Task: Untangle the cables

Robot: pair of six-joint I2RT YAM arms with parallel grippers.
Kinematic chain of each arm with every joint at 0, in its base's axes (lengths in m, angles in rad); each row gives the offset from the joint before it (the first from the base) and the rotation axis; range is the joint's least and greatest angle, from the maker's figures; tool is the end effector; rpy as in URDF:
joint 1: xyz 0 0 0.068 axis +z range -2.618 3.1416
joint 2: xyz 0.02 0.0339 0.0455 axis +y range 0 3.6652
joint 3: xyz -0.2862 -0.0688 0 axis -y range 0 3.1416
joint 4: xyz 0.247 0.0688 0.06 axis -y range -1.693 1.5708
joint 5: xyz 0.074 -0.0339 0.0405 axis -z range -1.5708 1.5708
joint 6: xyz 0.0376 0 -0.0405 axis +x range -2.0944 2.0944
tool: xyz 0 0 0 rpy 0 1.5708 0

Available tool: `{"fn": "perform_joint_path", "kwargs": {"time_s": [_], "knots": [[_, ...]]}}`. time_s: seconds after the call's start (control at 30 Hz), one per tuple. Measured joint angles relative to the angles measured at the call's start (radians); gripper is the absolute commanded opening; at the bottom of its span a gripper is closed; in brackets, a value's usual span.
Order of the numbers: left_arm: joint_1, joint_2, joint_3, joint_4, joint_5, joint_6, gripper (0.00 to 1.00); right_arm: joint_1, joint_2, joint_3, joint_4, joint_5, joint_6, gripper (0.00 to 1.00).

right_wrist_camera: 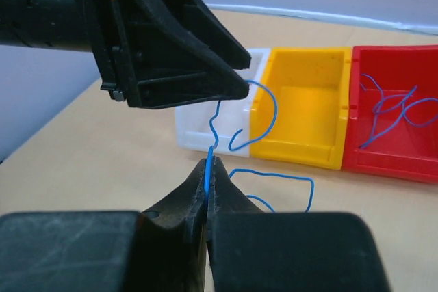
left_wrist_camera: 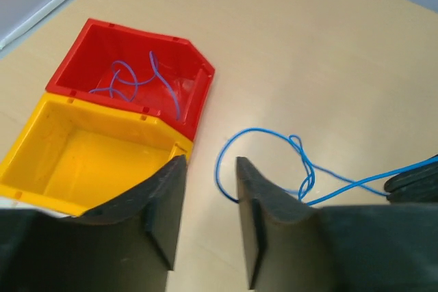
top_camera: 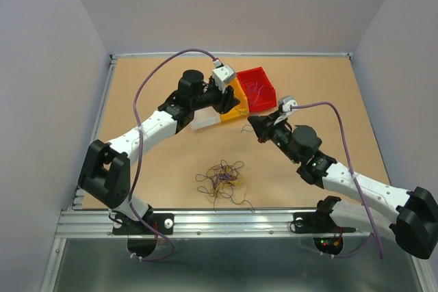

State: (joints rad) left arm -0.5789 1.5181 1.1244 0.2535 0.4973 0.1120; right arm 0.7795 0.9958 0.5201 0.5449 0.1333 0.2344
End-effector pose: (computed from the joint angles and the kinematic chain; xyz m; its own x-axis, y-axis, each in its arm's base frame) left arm 0.2932 -0.2131 0.3450 -0.0183 0.1293 -0.9914 0.8838 0.4657 0.0444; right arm 0.1617 0.1528 0.3016 -0.0921 0.2327 -0.9682 -0.5973 0.7650 0.2406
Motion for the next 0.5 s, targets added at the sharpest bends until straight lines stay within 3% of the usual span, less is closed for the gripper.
{"fn": "perform_joint_path", "kwargs": {"time_s": [0.17,0.5], "knots": [[0.016,0.031,0.0,-0.025,-0.017,0.034,0.62,-0.021,0.089,0.11,-0.105,0.052,0.006,0.01],[0.088,-0.012,-0.039,0.021,-0.039,0.015,0.73,-0.175,0.282,0.308,-0.248,-0.001,0.051,0.01]]}}
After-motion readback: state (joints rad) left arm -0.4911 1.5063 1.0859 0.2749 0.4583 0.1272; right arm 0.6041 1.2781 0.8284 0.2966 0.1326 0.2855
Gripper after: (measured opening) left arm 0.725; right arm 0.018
